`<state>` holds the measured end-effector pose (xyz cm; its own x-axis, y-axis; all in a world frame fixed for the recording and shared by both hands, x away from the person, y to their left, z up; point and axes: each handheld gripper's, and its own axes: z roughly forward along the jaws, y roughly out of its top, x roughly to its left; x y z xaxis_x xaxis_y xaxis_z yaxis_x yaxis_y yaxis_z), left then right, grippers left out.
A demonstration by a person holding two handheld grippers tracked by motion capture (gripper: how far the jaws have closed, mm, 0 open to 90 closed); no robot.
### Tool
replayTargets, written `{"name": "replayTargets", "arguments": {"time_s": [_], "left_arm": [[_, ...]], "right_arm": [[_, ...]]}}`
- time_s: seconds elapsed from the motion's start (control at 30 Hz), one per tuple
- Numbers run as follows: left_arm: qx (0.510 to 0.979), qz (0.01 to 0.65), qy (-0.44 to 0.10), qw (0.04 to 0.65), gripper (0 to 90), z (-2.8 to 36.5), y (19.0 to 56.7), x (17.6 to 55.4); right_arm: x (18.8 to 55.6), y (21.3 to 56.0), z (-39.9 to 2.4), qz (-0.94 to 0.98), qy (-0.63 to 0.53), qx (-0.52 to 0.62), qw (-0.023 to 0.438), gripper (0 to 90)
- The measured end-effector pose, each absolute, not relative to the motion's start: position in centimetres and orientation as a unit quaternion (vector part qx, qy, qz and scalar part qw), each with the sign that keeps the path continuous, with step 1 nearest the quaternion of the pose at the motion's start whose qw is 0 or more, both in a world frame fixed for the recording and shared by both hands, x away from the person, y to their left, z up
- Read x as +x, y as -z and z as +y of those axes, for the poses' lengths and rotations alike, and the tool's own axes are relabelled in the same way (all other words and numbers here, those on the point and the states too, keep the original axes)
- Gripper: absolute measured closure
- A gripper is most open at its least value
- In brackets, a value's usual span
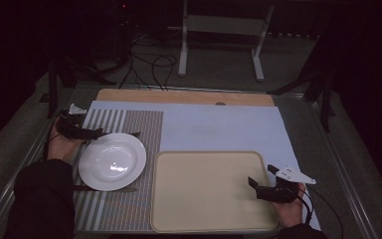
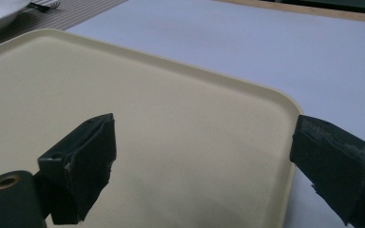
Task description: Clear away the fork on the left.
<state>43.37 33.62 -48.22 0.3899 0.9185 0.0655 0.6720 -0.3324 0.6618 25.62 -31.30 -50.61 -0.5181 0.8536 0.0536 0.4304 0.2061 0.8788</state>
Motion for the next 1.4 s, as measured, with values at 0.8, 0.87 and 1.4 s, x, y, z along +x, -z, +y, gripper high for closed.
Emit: {"name": "replayTargets", "arguments": {"time_s": [0.8,0.87,1.4], "left_arm": [[0.827,0.496,-0.160,0.210,15.3,34.2,50.9,46.1],[0.831,0.489,-0.162,0.212,16.2,34.1,50.8,46.1],[0.831,0.480,-0.117,0.254,27.6,34.3,51.2,46.6]], "right_arm": [[26.0,51.0,-31.1,0.750,-0.448,0.433,0.223,8.2],[26.0,51.0,-31.1,0.750,-0.448,0.433,0.223,8.3],[26.1,51.2,-31.1,0.752,-0.439,0.439,0.219,8.5]]}}
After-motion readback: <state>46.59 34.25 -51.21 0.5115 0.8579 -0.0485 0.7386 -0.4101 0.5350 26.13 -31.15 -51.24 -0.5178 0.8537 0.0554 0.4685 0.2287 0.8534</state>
